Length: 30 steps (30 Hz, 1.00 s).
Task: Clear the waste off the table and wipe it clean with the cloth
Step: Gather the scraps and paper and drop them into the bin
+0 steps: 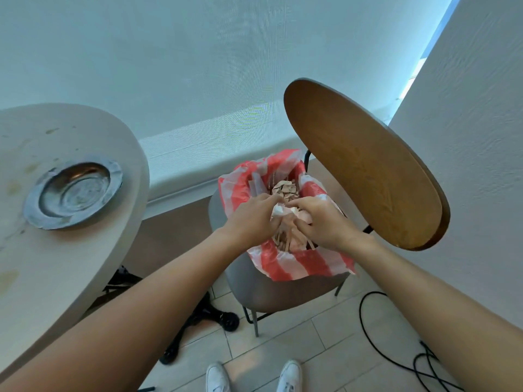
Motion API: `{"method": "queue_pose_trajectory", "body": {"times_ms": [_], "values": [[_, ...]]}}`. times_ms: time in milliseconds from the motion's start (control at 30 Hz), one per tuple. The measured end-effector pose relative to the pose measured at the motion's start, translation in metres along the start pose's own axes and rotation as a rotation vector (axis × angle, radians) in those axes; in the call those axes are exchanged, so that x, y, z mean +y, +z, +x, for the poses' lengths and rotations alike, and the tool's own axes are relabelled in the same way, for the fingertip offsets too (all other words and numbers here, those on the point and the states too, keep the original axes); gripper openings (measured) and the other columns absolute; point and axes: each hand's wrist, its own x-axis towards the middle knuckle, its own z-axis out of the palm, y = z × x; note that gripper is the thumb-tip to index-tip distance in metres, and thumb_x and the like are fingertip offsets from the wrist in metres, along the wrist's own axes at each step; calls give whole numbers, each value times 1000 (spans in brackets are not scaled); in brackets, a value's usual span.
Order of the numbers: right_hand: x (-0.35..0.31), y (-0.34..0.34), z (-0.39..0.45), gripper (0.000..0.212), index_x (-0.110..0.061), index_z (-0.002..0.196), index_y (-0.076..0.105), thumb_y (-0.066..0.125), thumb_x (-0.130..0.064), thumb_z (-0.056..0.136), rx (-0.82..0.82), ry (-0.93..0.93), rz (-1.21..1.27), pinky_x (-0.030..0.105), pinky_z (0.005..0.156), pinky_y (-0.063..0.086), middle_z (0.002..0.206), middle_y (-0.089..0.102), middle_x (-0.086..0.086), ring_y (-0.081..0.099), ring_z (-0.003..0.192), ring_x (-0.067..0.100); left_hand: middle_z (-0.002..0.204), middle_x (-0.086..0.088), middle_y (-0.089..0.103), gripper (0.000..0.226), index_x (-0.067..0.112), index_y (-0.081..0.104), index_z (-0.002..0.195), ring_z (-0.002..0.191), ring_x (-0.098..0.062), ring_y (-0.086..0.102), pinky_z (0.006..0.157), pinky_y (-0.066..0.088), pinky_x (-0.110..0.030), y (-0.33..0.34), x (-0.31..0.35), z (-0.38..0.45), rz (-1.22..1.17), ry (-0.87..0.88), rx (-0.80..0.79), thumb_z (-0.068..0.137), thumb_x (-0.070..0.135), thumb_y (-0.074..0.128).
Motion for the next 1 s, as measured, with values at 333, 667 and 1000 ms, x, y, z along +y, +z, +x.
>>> {"method": "queue_pose_trajectory", "body": {"times_ms": [333, 667, 1000], "values": [[-10, -28, -11, 49, -27, 141, 52, 63, -38, 95, 32, -11, -104, 37, 108, 47, 142, 55, -6, 50, 131, 11, 132, -2, 58, 39, 22, 53, 135, 124, -22, 53, 102, 43, -37, -29, 9, -12, 37, 16, 97, 97, 32, 52], [-65, -93, -21, 36, -32, 130, 57, 62, -39, 95, 80, -127, -168, 38, 101, 49, 132, 58, -10, 58, 114, 12, 124, 0, 60, 32, 25, 58, 126, 115, -22, 57, 100, 44, -40, -102, 40, -56, 65, 14, 270, 96, 35, 56], [-159, -118, -14, 45, -33, 133, 56, 63, -50, 92, 146, -355, -282, 40, 102, 49, 133, 61, -4, 57, 119, 12, 130, 0, 59, 38, 25, 56, 130, 121, -20, 55, 103, 43, -39, -176, 39, -142, 53, -36, 470, 96, 39, 58]]}}
